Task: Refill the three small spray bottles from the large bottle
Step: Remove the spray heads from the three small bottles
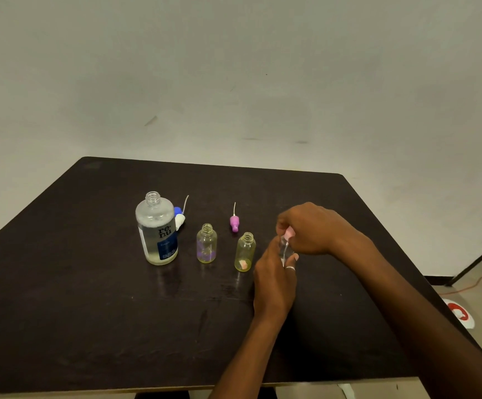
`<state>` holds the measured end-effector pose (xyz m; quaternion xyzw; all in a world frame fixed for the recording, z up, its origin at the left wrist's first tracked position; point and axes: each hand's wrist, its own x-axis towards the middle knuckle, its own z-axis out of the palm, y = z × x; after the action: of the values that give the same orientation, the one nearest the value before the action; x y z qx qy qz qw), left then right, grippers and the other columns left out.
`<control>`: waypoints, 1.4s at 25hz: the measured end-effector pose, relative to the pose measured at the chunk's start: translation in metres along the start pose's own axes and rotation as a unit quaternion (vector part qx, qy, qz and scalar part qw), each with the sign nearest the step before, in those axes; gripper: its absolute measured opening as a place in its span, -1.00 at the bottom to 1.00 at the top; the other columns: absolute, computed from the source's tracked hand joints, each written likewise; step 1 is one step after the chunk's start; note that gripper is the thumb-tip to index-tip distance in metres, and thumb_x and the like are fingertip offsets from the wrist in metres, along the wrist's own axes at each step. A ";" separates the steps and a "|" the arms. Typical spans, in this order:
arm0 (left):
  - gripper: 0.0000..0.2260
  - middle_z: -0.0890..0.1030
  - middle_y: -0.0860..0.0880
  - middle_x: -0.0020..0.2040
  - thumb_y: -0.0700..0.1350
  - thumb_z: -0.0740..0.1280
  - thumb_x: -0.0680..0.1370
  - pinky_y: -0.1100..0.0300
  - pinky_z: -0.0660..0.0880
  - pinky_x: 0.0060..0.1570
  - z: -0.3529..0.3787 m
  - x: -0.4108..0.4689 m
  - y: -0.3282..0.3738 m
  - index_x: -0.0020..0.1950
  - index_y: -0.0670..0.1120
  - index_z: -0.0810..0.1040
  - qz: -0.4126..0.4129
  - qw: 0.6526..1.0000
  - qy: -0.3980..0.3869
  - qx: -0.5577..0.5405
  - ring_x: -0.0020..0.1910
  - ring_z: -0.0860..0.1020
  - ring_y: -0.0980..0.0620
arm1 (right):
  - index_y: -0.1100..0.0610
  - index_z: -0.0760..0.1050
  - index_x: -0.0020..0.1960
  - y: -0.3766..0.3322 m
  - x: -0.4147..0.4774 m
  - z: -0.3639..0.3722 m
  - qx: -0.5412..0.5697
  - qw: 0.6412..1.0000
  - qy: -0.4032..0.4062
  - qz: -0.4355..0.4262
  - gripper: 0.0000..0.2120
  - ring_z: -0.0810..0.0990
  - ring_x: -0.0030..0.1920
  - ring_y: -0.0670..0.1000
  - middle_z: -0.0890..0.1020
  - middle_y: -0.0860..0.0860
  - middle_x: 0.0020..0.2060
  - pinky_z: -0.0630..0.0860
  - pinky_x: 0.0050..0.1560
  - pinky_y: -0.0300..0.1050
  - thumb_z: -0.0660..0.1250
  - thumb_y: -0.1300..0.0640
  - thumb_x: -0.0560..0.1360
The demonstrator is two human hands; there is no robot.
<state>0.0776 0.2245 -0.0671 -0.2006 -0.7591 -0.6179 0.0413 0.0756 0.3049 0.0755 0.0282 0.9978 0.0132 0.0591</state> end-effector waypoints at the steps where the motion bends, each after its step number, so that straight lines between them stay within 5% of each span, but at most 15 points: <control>1: -0.62 0.63 0.09 0.16 -0.17 0.37 0.57 0.24 0.56 0.09 0.001 0.000 -0.001 0.36 0.05 0.46 -0.002 1.000 0.002 0.003 0.11 0.60 0.17 | 0.00 0.56 0.14 0.000 0.000 -0.001 0.006 1.000 -0.009 -0.005 -0.76 0.59 0.00 -0.03 0.62 -0.05 0.05 0.60 0.01 -0.09 0.41 0.06 0.48; 3: -0.63 0.64 0.07 0.16 -0.17 0.38 0.57 0.21 0.56 0.10 0.001 0.000 -0.001 0.36 0.03 0.46 -0.007 1.000 0.003 0.001 0.13 0.60 0.14 | 0.00 0.51 0.25 -0.002 0.000 -0.001 -0.023 1.000 -0.005 0.019 -0.66 0.60 0.07 0.01 0.60 -0.03 0.11 0.59 0.03 -0.06 0.38 -0.05 0.50; 6: -0.65 0.65 0.08 0.14 -0.21 0.37 0.56 0.19 0.57 0.08 0.000 0.000 0.001 0.31 0.05 0.49 -0.004 1.000 0.001 -0.010 0.09 0.61 0.14 | 0.07 0.52 -0.09 -0.004 0.001 0.000 -0.077 0.993 0.040 0.074 -0.64 0.59 -0.18 -0.01 0.62 0.00 -0.16 0.55 -0.15 -0.10 0.25 -0.22 0.55; 8: -0.65 0.65 0.10 0.13 -0.20 0.37 0.56 0.22 0.56 0.07 -0.002 0.000 0.002 0.31 0.07 0.49 -0.002 1.000 0.001 -0.012 0.07 0.61 0.17 | 0.07 0.43 -0.26 -0.006 0.002 0.000 -0.082 0.993 0.037 0.075 -0.65 0.55 -0.28 -0.03 0.56 -0.01 -0.30 0.52 -0.20 -0.12 0.27 -0.16 0.56; 11: -0.65 0.64 0.10 0.14 -0.20 0.38 0.56 0.41 0.50 0.05 -0.002 -0.001 0.003 0.32 0.06 0.49 -0.007 1.000 0.003 -0.019 0.10 0.60 0.19 | 0.04 0.56 -0.02 -0.003 0.005 0.000 -0.033 0.999 -0.019 0.027 -0.88 0.60 -0.13 -0.03 0.63 -0.03 -0.12 0.62 -0.04 -0.07 0.37 0.01 0.50; 13: -0.66 0.64 0.09 0.14 -0.20 0.39 0.56 0.42 0.49 0.05 -0.002 -0.001 0.003 0.31 0.03 0.50 -0.004 1.000 0.006 -0.013 0.11 0.60 0.18 | 0.01 0.55 0.11 -0.002 0.006 0.000 -0.023 0.999 -0.025 0.015 -0.77 0.61 -0.04 -0.02 0.63 -0.05 -0.02 0.62 0.00 -0.04 0.38 -0.03 0.49; 19: -0.61 0.63 0.09 0.19 -0.21 0.37 0.57 0.35 0.52 0.11 -0.001 -0.001 0.002 0.37 0.03 0.47 -0.002 1.000 0.002 -0.014 0.14 0.60 0.17 | 0.12 0.60 -0.13 0.001 0.008 -0.003 -0.044 0.998 0.019 0.046 -0.80 0.61 -0.27 -0.02 0.63 0.02 -0.27 0.64 -0.13 -0.07 0.34 -0.01 0.51; 22: -0.63 0.63 0.07 0.17 -0.20 0.38 0.56 0.47 0.46 0.04 0.001 0.000 0.000 0.36 -0.02 0.48 -0.015 1.000 0.006 -0.009 0.07 0.60 0.19 | 0.03 0.59 -0.18 0.001 0.001 -0.029 -0.035 0.997 0.045 0.043 -0.92 0.61 -0.20 0.03 0.64 -0.02 -0.23 0.62 -0.12 0.00 0.33 0.06 0.42; 26: -0.61 0.63 0.04 0.21 -0.15 0.39 0.56 0.20 0.54 0.13 0.003 0.001 -0.006 0.38 -0.04 0.46 -0.014 1.000 0.007 -0.005 0.14 0.60 0.13 | -0.08 0.60 -0.09 -0.004 -0.009 -0.078 -0.055 0.995 0.060 0.054 -0.86 0.59 -0.05 0.06 0.63 -0.07 -0.10 0.54 -0.09 -0.06 0.30 0.08 0.41; 29: -0.63 0.64 0.06 0.18 -0.16 0.38 0.56 0.27 0.53 0.11 0.001 0.001 -0.003 0.37 -0.03 0.47 -0.024 1.000 0.007 -0.016 0.10 0.60 0.20 | -0.03 0.59 -0.16 0.002 0.005 -0.095 -0.024 0.992 0.098 0.075 -0.87 0.60 -0.07 0.11 0.63 -0.01 -0.12 0.57 -0.07 -0.01 0.30 0.11 0.35; 35: -0.62 0.63 0.09 0.17 -0.17 0.39 0.56 0.33 0.51 0.11 0.000 0.000 -0.001 0.36 0.00 0.49 -0.033 0.999 0.008 -0.016 0.09 0.59 0.22 | 0.18 0.62 -0.34 0.003 0.063 -0.054 0.032 0.991 0.058 0.114 -0.91 0.61 -0.26 0.09 0.62 0.10 -0.34 0.41 -0.38 -0.20 0.35 0.25 0.20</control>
<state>0.0769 0.2247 -0.0685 -0.1712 -0.7547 -0.6329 0.0242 0.0068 0.3098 0.1217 0.1432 0.9896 -0.0105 -0.0013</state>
